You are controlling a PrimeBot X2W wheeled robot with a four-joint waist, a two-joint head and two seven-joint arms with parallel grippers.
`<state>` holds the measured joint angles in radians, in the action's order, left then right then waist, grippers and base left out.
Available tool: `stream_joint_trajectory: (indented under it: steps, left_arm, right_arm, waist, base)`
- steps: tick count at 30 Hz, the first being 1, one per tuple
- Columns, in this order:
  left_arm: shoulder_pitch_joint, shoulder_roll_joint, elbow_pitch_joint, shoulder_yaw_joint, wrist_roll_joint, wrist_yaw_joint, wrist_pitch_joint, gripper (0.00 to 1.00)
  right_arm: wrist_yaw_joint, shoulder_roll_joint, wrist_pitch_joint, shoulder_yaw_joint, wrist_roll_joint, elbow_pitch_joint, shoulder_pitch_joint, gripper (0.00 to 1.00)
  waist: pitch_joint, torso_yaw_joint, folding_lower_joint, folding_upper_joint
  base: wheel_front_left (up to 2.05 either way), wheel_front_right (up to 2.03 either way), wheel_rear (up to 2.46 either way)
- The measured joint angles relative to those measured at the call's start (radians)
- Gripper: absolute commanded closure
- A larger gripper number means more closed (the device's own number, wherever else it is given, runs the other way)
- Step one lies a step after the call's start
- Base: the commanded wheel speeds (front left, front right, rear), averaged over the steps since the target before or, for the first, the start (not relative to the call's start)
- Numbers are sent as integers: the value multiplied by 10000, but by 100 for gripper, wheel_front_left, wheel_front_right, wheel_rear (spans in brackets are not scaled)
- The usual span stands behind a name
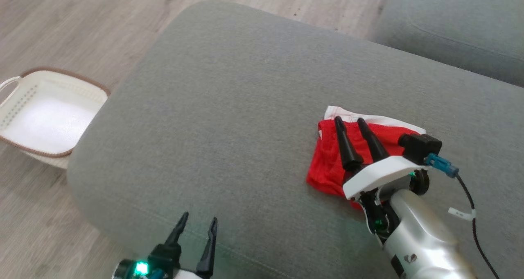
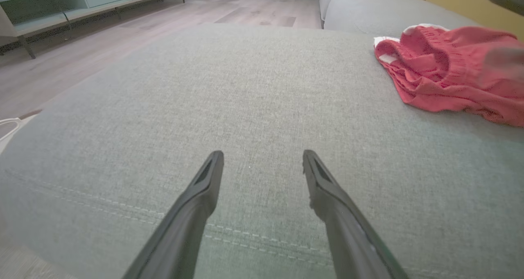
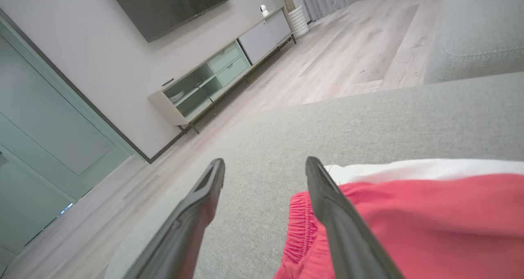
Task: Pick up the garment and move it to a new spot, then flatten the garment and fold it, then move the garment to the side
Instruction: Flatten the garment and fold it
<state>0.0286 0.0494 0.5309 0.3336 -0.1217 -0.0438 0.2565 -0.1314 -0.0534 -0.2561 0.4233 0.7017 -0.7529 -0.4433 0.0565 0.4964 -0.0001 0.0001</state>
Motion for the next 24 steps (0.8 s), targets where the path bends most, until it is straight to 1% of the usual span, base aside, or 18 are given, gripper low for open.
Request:
stream_joint_trajectory:
  steps: [3, 5, 7, 8, 9, 13, 16, 19, 20, 21, 22, 23, 24]
  left_arm:
    - [18, 10, -238, -159, -2, 17, 0, 0]
    - [51, 8, -389, -219, -2, 63, 0, 0]
    - [85, 8, -566, -332, -2, 115, 0, 0]
    - [119, 8, -681, -449, -2, 194, 0, 0]
    - [135, 8, -715, -470, -2, 253, 0, 0]
    - [293, 6, -849, -667, -2, 422, 0, 0]
    - [368, 4, -878, -861, 6, 545, 0, 0]
    - [360, 0, -897, -1093, 123, 654, 0, 0]
    - [349, 0, -930, -1141, 178, 713, 0, 0]
    - [349, 0, -930, -1141, 178, 713, 0, 0]
    - [275, -6, -1032, -1275, 192, 794, 0, 0]
    - [198, -6, -1089, -1356, 211, 807, 0, 0]
    - [198, -6, -1089, -1356, 211, 807, 0, 0]
  right_arm:
    - [0, 19, 0, -151, -221, 299, 29, 0]
    - [0, 19, 0, -522, -746, 424, 73, 0]
    - [0, 15, 0, -1147, -1313, 604, 210, 0]
    - [0, 0, 0, -1785, -1983, 769, 511, 0]
    - [0, 2, 0, -2127, -2234, 863, 704, 0]
    - [0, -4, 0, -2978, -3172, 1183, 1481, 0]
    - [0, 0, 0, -3310, -3766, 1411, 1858, 0]
    - [0, 6, 0, -3503, -4125, 1636, 2125, 0]
    - [0, 8, 0, -3553, -4253, 1699, 2211, 0]
    - [0, 8, 0, -3553, -4253, 1699, 2211, 0]
    - [0, 13, 0, -3603, -4305, 1774, 2436, 0]
    - [0, 13, 0, -3595, -4326, 1825, 2586, 0]
    - [0, 13, 0, -3595, -4326, 1825, 2586, 0]
  waist:
    - [0, -228, 0, 0]
    - [-15, -542, 1, 0]
    - [-52, -916, 1, 0]
    - [-88, -1320, 1, 0]
    - [-103, -1526, 1, 0]
    - [-170, -2361, 1, 0]
    - [-209, -2937, 1, 0]
    - [-252, -3435, 1, 0]
    - [-271, -3576, 1, 0]
    - [-271, -3576, 1, 0]
    - [-340, -3818, 1, 0]
    - [-390, -3919, 1, 0]
    - [-390, -3919, 1, 0]
  base:
    - [0, 0, 0]
    - [0, 0, 0]
    - [0, 0, 0]
    - [0, 0, 0]
    - [0, 0, 0]
    - [0, 0, 0]
    - [0, 0, 0]
    - [0, 0, 0]
    - [0, 0, 0]
    - [0, 0, 0]
    - [0, 0, 0]
    - [0, 0, 0]
    - [0, 0, 0]
